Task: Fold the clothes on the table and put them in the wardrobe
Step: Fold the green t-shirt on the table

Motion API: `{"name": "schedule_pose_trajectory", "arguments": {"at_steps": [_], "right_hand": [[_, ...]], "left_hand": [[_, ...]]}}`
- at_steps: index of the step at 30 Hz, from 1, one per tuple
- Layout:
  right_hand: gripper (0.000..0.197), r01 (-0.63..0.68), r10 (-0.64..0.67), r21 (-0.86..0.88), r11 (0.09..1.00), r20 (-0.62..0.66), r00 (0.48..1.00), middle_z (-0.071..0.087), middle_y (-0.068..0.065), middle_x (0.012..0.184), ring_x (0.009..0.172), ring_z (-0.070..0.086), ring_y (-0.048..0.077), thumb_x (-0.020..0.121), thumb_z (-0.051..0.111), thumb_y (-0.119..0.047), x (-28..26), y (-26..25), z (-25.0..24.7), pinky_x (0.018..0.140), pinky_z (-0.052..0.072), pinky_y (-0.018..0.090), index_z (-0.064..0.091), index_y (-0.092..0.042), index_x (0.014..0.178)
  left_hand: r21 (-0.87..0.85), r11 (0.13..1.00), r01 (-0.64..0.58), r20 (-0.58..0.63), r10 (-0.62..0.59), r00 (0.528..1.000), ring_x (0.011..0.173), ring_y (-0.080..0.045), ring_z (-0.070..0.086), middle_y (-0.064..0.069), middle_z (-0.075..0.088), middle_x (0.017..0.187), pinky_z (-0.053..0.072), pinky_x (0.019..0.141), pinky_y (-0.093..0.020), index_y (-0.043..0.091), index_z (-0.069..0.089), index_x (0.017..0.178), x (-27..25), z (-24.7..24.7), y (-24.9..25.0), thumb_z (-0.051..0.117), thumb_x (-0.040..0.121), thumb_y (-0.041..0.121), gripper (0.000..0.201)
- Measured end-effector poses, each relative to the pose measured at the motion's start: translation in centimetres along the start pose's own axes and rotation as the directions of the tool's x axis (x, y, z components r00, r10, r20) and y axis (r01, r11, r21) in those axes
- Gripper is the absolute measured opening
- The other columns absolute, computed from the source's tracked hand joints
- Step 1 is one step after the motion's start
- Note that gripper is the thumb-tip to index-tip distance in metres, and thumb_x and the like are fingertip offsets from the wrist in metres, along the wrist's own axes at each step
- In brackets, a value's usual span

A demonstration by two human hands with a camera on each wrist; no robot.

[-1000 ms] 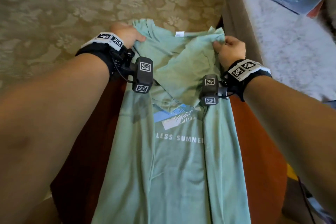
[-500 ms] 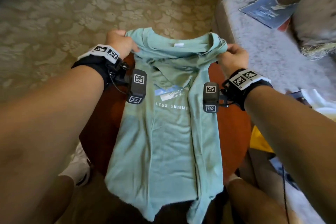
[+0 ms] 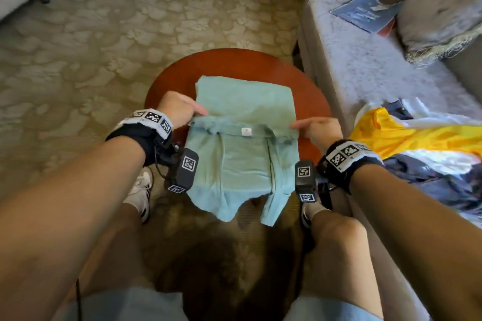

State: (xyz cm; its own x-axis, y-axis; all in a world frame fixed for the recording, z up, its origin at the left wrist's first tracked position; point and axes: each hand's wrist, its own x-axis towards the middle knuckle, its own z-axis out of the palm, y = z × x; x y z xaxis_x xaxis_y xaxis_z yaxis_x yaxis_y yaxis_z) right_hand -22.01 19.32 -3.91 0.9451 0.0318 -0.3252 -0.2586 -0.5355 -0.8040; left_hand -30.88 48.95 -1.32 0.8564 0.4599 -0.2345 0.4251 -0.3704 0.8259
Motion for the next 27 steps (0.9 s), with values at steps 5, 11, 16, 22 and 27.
{"name": "schedule_pose_trajectory", "arguments": {"at_steps": [5,11,16,22,27], "right_hand": [[0.031,-0.048,0.05,0.049,0.998,-0.039,0.998,0.06,-0.007,0.081,0.084,0.056,0.013,0.084,0.072,-0.022,-1.7,-1.5,-0.8,0.072,0.049,0.023,0.071,-0.012,0.113],[0.038,-0.148,0.148,-0.016,0.989,0.017,0.989,0.069,0.004,0.097,0.087,0.066,0.022,0.081,0.076,-0.039,-1.7,-2.1,1.1,0.086,0.058,0.041,0.067,-0.012,0.105],[0.021,-0.195,0.2,-0.09,0.977,0.052,0.978,0.064,0.005,0.08,0.067,0.06,0.02,0.082,0.077,-0.022,-1.7,-1.1,2.1,0.068,0.055,0.032,0.058,-0.014,0.078],[0.023,-0.165,0.183,-0.179,0.97,0.093,0.979,0.056,0.006,0.072,0.058,0.049,0.017,0.085,0.067,-0.002,-2.6,-2.0,0.7,0.053,0.043,0.026,0.053,-0.013,0.07],[0.022,-0.239,0.267,-0.269,0.933,0.076,0.961,0.057,0.009,0.079,0.061,0.052,0.02,0.081,0.073,-0.006,-3.1,0.0,0.8,0.057,0.046,0.029,0.053,-0.009,0.072]], "left_hand": [[0.09,0.994,0.06,0.001,-0.061,0.998,0.074,-0.015,0.065,-0.004,0.073,0.071,0.056,0.073,-0.028,0.006,0.078,0.083,-0.3,-0.8,0.8,0.072,0.078,0.005,0.008],[0.148,0.971,0.187,0.009,-0.191,0.982,0.088,-0.029,0.065,-0.011,0.066,0.096,0.059,0.079,-0.046,0.002,0.064,0.1,-0.1,0.4,0.6,0.08,0.074,0.027,0.039],[0.247,0.935,0.254,0.054,-0.275,0.96,0.067,-0.025,0.062,-0.011,0.063,0.078,0.057,0.078,-0.036,0.0,0.06,0.081,-0.5,2.0,-0.5,0.084,0.073,0.015,0.029],[0.275,0.93,0.243,0.004,-0.253,0.967,0.086,-0.031,0.065,-0.015,0.068,0.096,0.056,0.084,-0.041,-0.001,0.066,0.102,-0.3,0.5,-0.2,0.085,0.069,0.019,0.043],[0.451,0.861,0.237,0.019,-0.275,0.961,0.101,-0.034,0.063,-0.016,0.064,0.113,0.053,0.09,-0.044,-0.002,0.059,0.116,-2.0,1.1,-0.6,0.085,0.071,0.032,0.062]]}}
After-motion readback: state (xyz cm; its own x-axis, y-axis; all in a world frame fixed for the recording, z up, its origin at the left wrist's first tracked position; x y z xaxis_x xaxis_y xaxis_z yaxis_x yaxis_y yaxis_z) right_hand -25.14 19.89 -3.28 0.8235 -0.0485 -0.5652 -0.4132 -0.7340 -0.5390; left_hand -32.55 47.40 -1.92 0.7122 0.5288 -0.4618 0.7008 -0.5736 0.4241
